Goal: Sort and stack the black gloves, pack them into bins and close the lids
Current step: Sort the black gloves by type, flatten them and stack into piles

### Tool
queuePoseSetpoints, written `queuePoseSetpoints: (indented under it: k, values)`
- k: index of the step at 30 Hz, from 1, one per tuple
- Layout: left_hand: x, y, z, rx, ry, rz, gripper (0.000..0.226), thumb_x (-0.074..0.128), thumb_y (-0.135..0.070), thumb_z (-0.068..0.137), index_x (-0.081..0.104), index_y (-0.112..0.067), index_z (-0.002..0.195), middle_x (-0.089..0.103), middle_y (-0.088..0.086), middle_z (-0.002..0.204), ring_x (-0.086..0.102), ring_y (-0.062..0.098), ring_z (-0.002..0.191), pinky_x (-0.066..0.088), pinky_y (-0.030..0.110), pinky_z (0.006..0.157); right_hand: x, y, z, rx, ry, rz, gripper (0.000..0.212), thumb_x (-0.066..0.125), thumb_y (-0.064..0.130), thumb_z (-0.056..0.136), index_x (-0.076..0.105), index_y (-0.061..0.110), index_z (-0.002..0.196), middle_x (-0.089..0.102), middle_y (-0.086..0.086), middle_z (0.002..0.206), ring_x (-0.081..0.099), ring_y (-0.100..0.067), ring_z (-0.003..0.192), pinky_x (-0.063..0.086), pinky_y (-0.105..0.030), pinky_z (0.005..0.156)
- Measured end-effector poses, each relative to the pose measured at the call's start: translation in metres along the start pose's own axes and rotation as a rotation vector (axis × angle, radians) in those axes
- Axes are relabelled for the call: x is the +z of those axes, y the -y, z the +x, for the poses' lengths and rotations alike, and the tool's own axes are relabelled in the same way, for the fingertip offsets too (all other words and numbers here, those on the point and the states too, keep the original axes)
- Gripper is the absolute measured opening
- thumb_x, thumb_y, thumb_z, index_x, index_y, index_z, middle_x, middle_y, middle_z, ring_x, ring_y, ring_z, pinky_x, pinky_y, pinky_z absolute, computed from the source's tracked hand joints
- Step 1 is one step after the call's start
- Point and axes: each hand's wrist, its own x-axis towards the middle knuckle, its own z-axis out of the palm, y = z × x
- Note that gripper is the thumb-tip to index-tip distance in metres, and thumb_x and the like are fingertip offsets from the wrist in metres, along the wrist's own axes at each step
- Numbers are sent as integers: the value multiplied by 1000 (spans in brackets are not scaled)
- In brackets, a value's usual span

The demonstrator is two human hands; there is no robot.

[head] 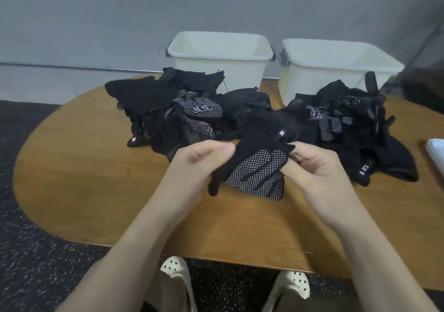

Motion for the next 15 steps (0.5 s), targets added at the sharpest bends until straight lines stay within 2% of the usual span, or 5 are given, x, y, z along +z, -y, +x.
queuePoseSetpoints:
  k: [2, 4, 6, 9, 15]
  values:
    - [6, 2, -1, 18, 33, 102, 12, 77, -29, 90, 80, -18, 86, 76, -2, 89, 68, 11, 86, 53, 28, 85, 2, 4, -3, 1, 5, 3, 16, 68, 19, 91, 79, 10, 96, 79, -6, 100, 71, -20, 98, 54, -42, 92]
    - [12, 4, -3, 35, 32, 132, 22, 71, -20, 94, 73, -14, 73, 64, -7, 72, 56, 4, 71, 44, 18, 71, 2, 4, -4, 8, 5, -3, 13, 68, 14, 93, 79, 8, 96, 78, -8, 98, 70, -19, 95, 53, -42, 91]
    - [15, 3, -3, 37, 0, 85, 31, 71, -28, 96, 71, -1, 82, 62, 13, 75, 59, 14, 75, 47, 28, 75, 2, 2, -4, 10, 5, -4, 11, 69, 11, 93, 79, 9, 98, 78, -7, 93, 69, -17, 90, 53, -41, 88]
    - [18, 4, -3, 19, -44, -7, 37, 66, -37, 96, 75, -1, 101, 69, 30, 113, 64, 45, 114, 46, 58, 108, 3, -1, -6, -2, 3, -85, 15, 82, 31, 86, 79, 27, 101, 75, -8, 83, 67, -21, 78, 54, -44, 82]
    - [23, 7, -8, 2, -42, -67, 32, 60, -29, 102, 76, -2, 107, 71, 28, 113, 67, 44, 113, 47, 64, 106, 11, -2, -10, 69, 45, -158, 36, 89, 15, 77, 72, 28, 105, 76, 2, 103, 69, -21, 96, 52, -26, 87]
